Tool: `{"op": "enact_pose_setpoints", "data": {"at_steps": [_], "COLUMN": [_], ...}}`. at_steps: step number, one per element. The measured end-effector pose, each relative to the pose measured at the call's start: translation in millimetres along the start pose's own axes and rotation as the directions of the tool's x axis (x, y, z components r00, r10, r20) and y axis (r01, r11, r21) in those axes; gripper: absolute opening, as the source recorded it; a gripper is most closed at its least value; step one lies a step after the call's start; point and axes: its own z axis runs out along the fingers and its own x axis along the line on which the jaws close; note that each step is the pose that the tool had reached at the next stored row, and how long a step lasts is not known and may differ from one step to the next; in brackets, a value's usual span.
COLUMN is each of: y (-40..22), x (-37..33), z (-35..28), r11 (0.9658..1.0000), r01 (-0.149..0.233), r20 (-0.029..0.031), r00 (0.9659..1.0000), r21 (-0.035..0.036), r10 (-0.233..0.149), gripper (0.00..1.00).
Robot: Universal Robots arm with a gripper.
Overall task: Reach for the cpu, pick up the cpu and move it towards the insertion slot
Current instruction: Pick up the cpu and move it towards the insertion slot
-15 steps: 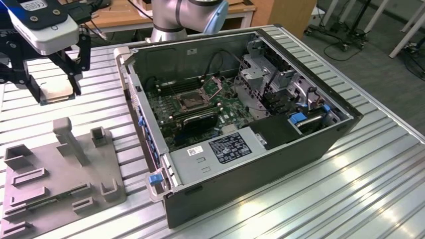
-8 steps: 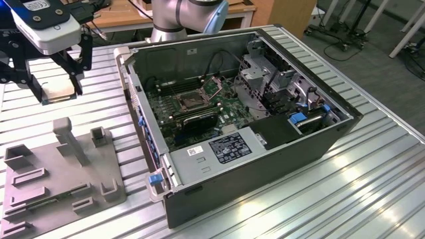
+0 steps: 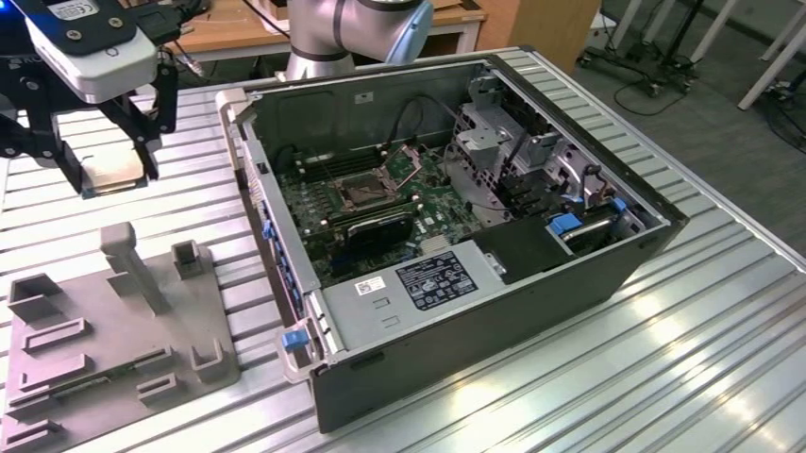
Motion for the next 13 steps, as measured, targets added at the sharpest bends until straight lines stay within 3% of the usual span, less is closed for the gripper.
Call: {"op": "enact_pose_setpoints", "data": {"at_steps": [13], "y": [0.1], "x": [-2.7], "z": [0.1], "r11": [1.0], "r01": [0.0], "r20": [0.0], "r00": [1.0], "r21": [0.0], "r10": [0.0], "gripper": [0.55]}}
